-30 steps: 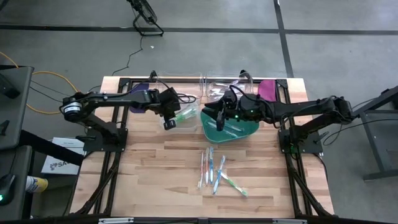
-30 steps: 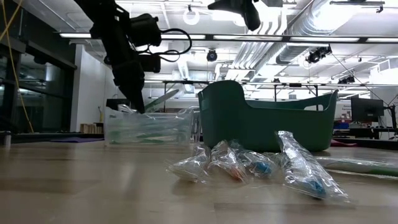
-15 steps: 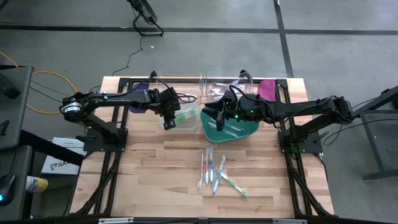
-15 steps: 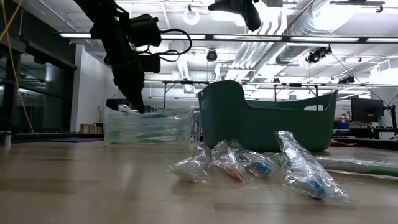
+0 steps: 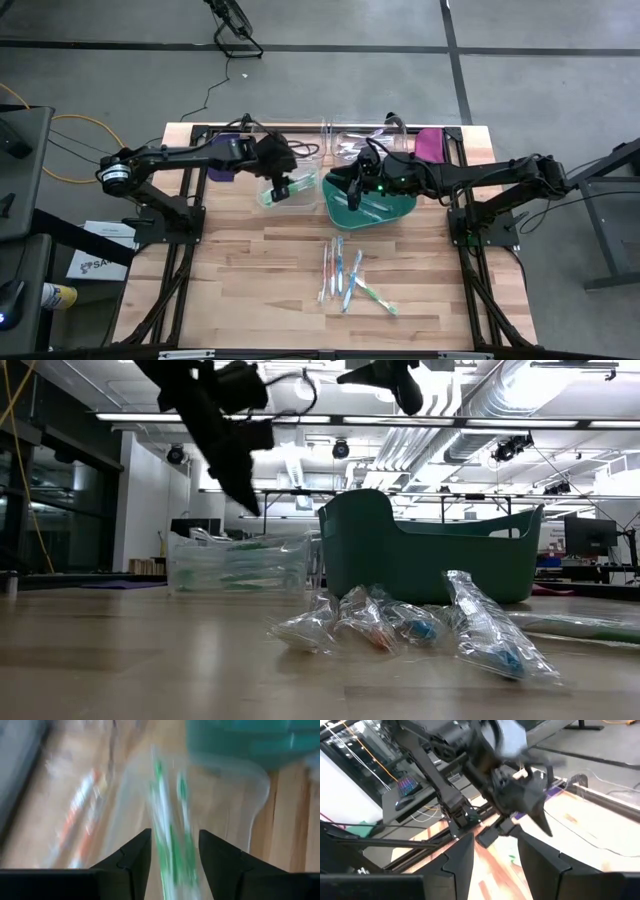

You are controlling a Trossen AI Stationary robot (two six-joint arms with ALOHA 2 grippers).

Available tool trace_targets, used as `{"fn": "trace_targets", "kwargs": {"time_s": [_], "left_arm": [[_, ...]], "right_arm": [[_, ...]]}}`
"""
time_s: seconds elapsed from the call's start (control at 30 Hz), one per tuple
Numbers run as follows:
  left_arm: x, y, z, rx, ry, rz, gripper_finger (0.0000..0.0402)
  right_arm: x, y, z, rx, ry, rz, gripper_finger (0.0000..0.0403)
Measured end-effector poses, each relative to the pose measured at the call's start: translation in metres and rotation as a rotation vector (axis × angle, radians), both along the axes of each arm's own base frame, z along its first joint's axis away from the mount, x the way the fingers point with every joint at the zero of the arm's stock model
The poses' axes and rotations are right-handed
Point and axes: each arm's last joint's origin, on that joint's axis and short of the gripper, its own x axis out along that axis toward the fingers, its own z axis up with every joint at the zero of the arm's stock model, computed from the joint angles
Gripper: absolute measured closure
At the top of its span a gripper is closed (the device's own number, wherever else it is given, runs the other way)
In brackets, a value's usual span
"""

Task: Pick & Place Toothbrushes
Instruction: Put the green toothbrush into the white bin, then put the blue toothbrush into the green bin

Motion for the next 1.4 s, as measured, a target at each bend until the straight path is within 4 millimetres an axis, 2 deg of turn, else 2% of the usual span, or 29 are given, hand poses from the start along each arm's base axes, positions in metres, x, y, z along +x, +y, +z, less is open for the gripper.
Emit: {"fn": "trace_targets", "kwargs": {"time_s": [0.17,0.4,0.77,0.97,1.1,1.4], "left_arm": [[0.010,0.004,0.003,0.038,-0.072,-0.014,0.0278],[0.021,0.008,-0.014,0.024,-0.042,-0.013,0.0391],[0.031,0.012,-0.044,-0.020,0.058,-0.008,0.0400],[0.031,0.012,-0.045,-0.022,0.062,-0.008,0.0399],[0.032,0.012,-0.034,-0.003,0.066,-0.032,0.0398],[0.034,0.013,0.015,0.062,0.111,-0.132,0.0398]], "right_arm": [[0.000,0.000,-0.001,0.005,0.012,-0.001,0.0257],[0.000,0.000,-0.001,0.005,0.014,-0.001,0.0257],[0.000,0.000,-0.002,0.005,0.018,-0.001,0.0256],[-0.001,0.000,-0.003,0.006,0.035,0.002,0.0257],[-0.001,0.000,-0.004,0.025,0.040,-0.002,0.0256],[-0.017,0.004,-0.004,0.204,0.118,0.058,0.0257]]}}
